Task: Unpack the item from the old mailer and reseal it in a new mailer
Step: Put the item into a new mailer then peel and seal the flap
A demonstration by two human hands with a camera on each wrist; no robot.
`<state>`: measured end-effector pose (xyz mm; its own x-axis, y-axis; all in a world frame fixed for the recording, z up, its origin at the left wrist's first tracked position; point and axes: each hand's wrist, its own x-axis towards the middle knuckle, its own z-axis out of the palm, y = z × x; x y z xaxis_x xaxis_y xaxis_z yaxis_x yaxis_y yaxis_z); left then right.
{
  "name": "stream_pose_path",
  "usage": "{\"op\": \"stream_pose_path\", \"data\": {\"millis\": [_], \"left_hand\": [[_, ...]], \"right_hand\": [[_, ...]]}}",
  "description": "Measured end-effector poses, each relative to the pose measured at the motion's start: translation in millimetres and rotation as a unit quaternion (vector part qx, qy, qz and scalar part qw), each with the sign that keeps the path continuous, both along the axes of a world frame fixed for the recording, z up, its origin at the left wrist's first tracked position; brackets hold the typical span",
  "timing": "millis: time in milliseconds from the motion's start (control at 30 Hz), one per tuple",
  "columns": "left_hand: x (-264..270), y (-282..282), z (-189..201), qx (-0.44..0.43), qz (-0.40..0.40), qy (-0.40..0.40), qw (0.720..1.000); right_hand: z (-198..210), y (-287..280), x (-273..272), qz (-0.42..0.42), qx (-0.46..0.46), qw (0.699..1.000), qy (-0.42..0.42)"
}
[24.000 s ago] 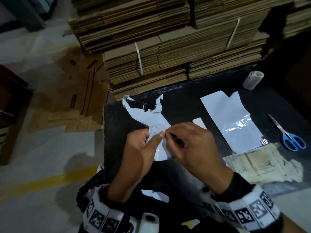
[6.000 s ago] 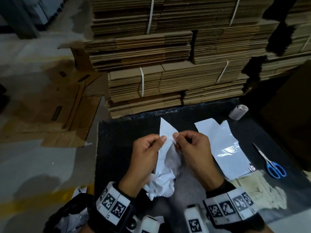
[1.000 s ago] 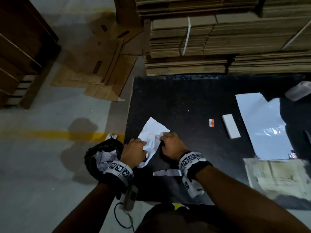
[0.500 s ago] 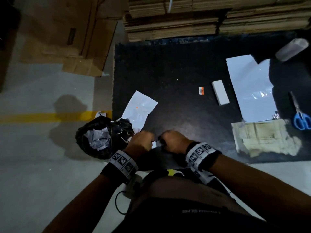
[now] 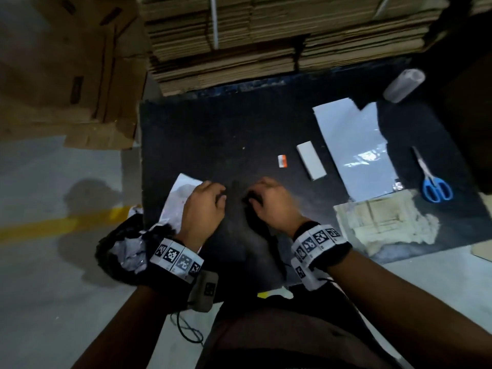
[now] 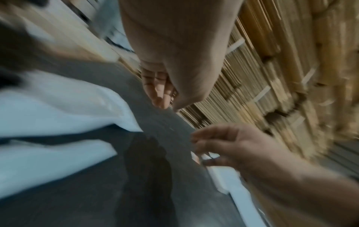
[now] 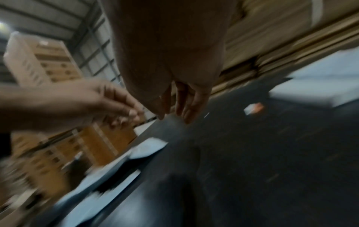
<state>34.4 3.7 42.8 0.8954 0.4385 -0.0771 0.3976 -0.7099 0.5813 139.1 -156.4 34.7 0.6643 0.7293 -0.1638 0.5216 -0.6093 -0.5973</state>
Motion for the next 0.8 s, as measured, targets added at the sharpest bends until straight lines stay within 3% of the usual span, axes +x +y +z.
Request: {"op": "stream_pose_path", "data": {"millis": [133, 233, 433, 600, 800], "left_hand": [[58, -52, 9, -0.015, -0.085, -0.017, 0.996], [104, -98, 12, -0.027, -0.131, -0.015, 0.991], [188, -183, 1, -0.025, -0.197, 0.013, 0.98], [232, -233, -26, -0.019, -0.22, 0.074, 0.973], [262, -252, -47, 0.011, -0.239, 0.142, 0.961]], "right_hand": [[18, -63, 54, -0.058, 0.009, 0.997, -0.054], [26, -114, 94, -0.149, 0.024, 0.987, -0.048], [9, -199, 162, -0.246, -0.037, 0.968, -0.021], [-11, -232, 193, -0.259, -0.101, 0.961, 0.003], [-26, -244, 200, -0.197, -0.143, 0.969, 0.044]]}}
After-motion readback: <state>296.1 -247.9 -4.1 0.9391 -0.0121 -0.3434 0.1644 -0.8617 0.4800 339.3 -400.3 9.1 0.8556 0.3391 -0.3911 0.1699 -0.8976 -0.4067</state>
